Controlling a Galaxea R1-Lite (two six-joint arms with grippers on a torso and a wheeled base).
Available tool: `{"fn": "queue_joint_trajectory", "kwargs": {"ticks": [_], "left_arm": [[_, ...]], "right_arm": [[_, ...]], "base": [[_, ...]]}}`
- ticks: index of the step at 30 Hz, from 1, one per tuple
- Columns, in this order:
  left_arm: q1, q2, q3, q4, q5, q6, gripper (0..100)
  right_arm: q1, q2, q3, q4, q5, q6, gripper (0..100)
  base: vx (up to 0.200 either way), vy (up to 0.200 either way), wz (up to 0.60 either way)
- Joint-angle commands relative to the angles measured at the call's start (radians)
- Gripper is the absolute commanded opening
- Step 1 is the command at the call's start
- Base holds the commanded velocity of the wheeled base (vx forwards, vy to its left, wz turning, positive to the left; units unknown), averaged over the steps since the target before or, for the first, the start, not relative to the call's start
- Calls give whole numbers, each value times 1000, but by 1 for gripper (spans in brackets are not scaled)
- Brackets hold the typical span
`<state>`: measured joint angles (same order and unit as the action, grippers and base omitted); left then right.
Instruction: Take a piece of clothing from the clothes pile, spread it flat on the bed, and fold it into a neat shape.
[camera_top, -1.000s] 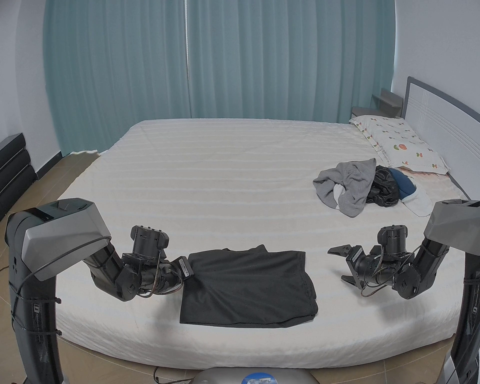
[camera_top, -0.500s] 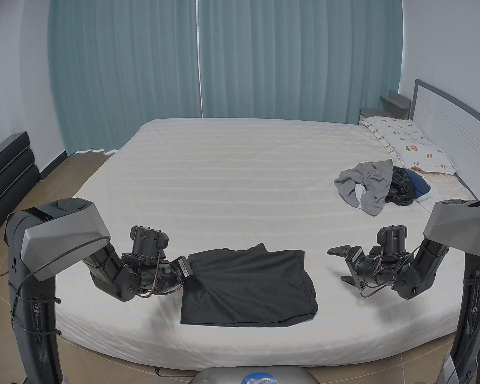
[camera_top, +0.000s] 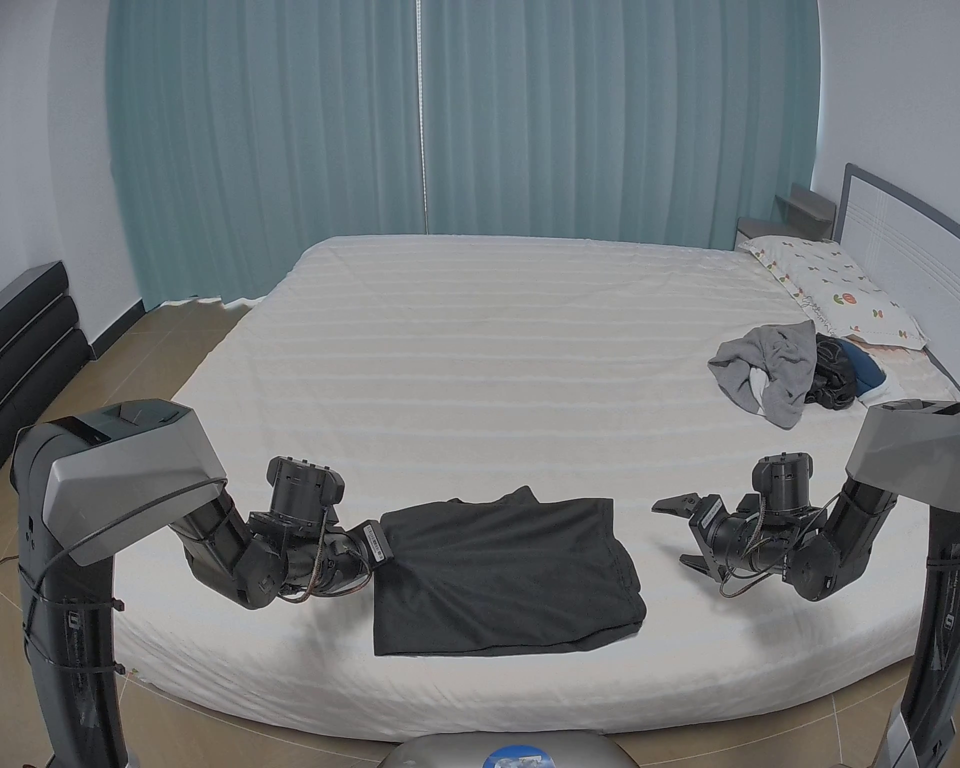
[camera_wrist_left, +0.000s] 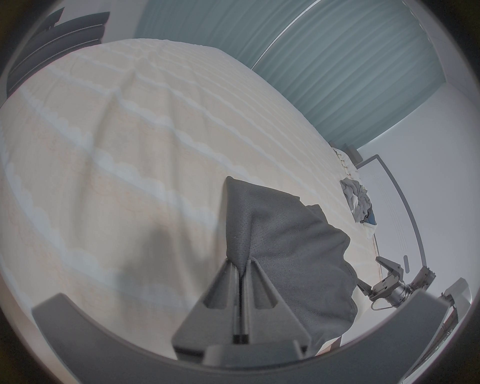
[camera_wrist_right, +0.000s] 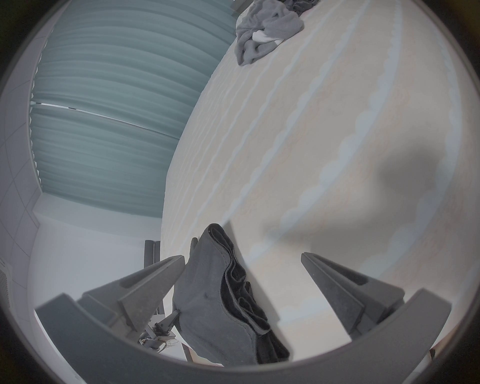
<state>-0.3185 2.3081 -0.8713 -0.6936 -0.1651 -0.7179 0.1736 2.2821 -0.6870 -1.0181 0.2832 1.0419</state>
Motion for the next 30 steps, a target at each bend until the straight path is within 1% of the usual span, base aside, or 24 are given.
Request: {"fn": "queue_joint_trajectory", "kwargs": {"ticks": [1, 10, 11, 17, 23, 26, 30], "left_arm": [[-7, 5, 2, -3, -1, 0, 0], [-14, 4, 3, -6, -2, -2, 0], [-14, 4, 3, -7, -1, -2, 100], [-14, 2, 2, -9, -1, -2, 100], [-8, 2, -8, -9, -1, -8, 100], [-2, -6, -17, -7, -4, -54, 100], [9, -30, -28, -3, -5, -92, 100]], "right_arm": [[3, -4, 1, 0, 1, 0, 100], [24, -12, 26, -42, -1, -2, 100], [30, -13, 29, -43, -2, -2, 100], [61, -18, 49, -45, -6, -8, 100], [67, -18, 72, -74, -6, -13, 100], [84, -38, 100, -86, -7, -17, 100], [110, -55, 133, -91, -7, -77, 100]], "base": [[0, 0, 0], [0, 0, 0], [0, 0, 0], [0, 0, 0], [0, 0, 0], [0, 0, 0], [0, 0, 0]]}}
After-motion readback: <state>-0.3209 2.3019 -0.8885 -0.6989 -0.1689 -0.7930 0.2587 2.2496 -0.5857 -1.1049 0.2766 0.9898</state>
